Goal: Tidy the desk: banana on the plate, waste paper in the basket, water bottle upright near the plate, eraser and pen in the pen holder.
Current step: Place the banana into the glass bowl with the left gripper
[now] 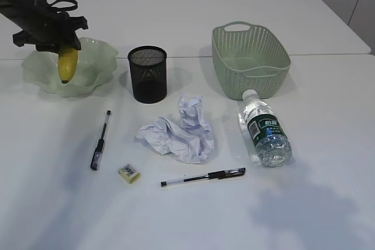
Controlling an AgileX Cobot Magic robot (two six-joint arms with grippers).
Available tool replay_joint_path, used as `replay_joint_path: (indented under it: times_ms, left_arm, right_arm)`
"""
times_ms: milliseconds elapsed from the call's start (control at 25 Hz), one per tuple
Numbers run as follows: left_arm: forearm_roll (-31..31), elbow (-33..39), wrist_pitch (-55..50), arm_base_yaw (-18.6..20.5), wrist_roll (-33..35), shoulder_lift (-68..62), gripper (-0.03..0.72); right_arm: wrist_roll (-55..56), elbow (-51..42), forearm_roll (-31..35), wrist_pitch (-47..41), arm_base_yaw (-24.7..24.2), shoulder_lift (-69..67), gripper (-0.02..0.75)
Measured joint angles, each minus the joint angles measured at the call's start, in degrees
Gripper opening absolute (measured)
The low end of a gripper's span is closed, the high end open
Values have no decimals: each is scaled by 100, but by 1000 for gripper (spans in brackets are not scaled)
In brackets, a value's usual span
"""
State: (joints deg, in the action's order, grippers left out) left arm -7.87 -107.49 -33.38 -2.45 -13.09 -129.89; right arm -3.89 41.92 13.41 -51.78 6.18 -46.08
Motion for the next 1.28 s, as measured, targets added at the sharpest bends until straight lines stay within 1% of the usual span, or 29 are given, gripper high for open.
replay_joint_path:
  times_ms: [640,720,800,920,1280]
  left_arm:
    - [-13,0,35,0,9,-32,321]
    - [-2,0,35,0,9,-45,335]
    - [-2,0,59,0,9,-45,372]
    - [-2,0,145,0,9,-45,403]
    - [17,0,88,0,9,-45,412]
  right_arm:
    - [0,0,0,0,0,0,554]
    - [0,0,0,0,0,0,554]
    - [0,0,0,-10,0,0,554]
    - [0,0,0,-36,0,0,554]
    - [0,0,-92,-134,0,0,554]
